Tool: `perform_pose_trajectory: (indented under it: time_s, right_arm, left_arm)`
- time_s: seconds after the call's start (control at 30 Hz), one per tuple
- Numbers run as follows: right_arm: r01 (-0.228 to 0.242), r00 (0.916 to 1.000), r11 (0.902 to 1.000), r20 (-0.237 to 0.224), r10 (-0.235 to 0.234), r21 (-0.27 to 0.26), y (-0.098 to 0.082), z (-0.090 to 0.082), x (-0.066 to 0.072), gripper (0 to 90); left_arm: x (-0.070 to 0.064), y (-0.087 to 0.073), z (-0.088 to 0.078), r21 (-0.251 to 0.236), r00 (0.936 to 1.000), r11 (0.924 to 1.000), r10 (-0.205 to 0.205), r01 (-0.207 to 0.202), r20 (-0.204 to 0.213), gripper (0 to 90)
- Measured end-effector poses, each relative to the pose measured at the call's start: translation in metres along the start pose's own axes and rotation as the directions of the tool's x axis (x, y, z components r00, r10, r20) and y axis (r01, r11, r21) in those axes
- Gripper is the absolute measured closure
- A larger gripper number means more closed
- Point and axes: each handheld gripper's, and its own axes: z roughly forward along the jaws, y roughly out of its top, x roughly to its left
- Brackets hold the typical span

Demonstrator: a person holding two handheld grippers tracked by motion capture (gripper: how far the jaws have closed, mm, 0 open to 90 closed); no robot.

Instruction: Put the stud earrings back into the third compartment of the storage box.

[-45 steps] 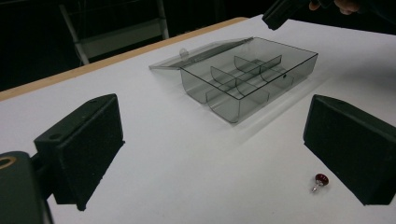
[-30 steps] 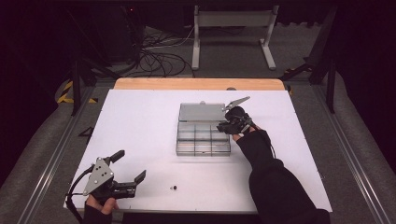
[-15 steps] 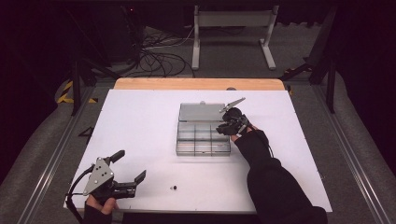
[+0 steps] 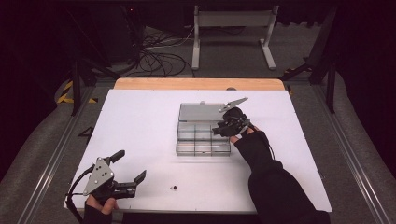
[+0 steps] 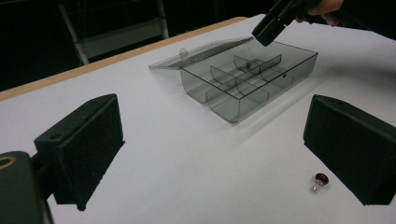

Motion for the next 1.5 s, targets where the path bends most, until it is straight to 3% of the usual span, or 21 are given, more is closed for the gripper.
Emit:
perform_pose_trajectory:
  time_s: [0.23,0.5,0.73,1.0,1.17,1.5]
  right_arm:
    - [0.065,0.9938,0.9944,-0.085,-0.072,-0.082,0.007,-0.013,0.023,42.7]
    - [0.167,0.9718,0.9724,-0.139,-0.19,-0.163,0.014,-0.027,0.059,30.1]
    - [0.186,0.9594,0.9585,-0.17,-0.225,-0.216,0.015,-0.032,0.083,19.9]
    - [0.212,0.9364,0.9485,-0.229,-0.266,-0.235,0.011,-0.029,0.105,13.2]
    - [0.219,0.92,0.9463,-0.273,-0.281,-0.238,0.007,-0.026,0.118,10.3]
    - [0.246,0.8949,0.9343,-0.31,-0.321,-0.258,-0.007,-0.017,0.139,9.6]
  left_arm:
    - [0.0,0.0,0.0,0.001,1.0,1.0,-0.002,0.002,0.001,5.4]
    - [-0.001,0.0,0.0,0.001,1.0,1.0,-0.004,0.004,0.001,5.3]
    - [-0.001,0.0,0.0,0.001,1.0,1.0,-0.004,0.004,0.001,5.4]
    - [-0.001,0.0,0.0,0.001,1.0,1.0,-0.005,0.005,0.002,5.3]
    - [-0.001,0.0,0.0,0.0,1.0,1.0,-0.004,0.004,0.003,5.4]
    - [-0.001,0.0,0.001,0.005,1.0,1.0,0.001,-0.001,0.002,5.4]
